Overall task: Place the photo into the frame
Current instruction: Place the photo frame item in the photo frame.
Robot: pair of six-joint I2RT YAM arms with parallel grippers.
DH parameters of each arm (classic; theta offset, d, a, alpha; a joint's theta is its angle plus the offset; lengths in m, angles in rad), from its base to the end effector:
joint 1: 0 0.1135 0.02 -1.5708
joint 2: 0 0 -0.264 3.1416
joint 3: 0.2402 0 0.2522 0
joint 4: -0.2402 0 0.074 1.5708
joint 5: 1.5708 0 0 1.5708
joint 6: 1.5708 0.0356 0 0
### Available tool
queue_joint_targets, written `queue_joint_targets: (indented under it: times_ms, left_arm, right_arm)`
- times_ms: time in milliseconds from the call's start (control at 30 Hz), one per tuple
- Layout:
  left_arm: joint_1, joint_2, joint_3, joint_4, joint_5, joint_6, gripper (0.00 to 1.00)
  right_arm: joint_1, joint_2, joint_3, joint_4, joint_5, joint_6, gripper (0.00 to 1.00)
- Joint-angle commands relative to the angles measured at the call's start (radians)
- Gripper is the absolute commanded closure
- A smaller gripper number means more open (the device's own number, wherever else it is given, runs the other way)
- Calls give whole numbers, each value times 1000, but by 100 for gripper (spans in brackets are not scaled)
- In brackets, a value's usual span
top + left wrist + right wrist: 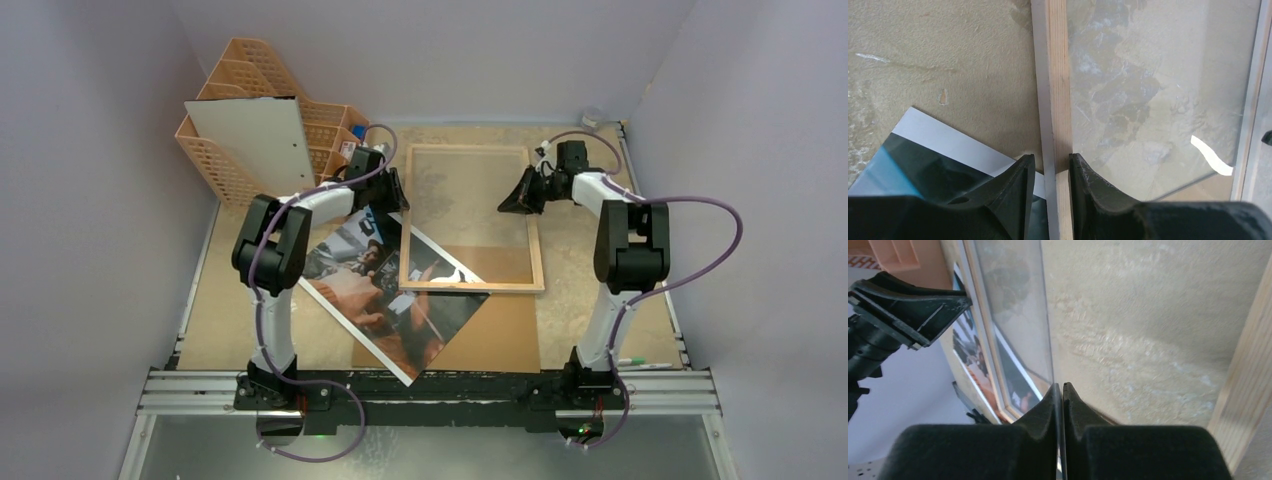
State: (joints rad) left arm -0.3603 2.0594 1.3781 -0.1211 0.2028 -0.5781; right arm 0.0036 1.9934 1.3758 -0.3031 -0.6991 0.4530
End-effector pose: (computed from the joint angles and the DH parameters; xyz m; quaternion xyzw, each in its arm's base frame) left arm 0.4164 -0.1645 0.1607 -0.0625 0.9210 -0.2523 0.2902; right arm 0.4239 0.0244 0.1807 0.0918 0.8923 0.3840 0.2188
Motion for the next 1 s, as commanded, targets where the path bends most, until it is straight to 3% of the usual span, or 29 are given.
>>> queue_joint_targets:
  times_ms: [0,133,200,467,533,767,967]
  left_arm:
    - [4,-55,-50,38,-63,27,66]
    - [4,-71,-54,29,-65,23,63]
    - [5,-76,-54,22,-63,22,61]
    - [6,-86,24,-95,-43,80,54]
    - [6,-94,22,-90,-36,91,53]
    - [6,-108,19,-36,0,85,50]
    - [6,-91,40,-21,-3,96,50]
  right_arm:
    - [12,-86,-65,-12,-82,68,87]
    - [12,-117,-90,-23,-38,41,66]
    - [12,-124,-92,-24,7,28,60]
    - [12,-152,-105,19,156,68,57]
    - [12,-142,-106,3,168,77,60]
    - [12,-96,-110,-43,105,65,89]
    - [12,-75,-52,-62,-4,50,99]
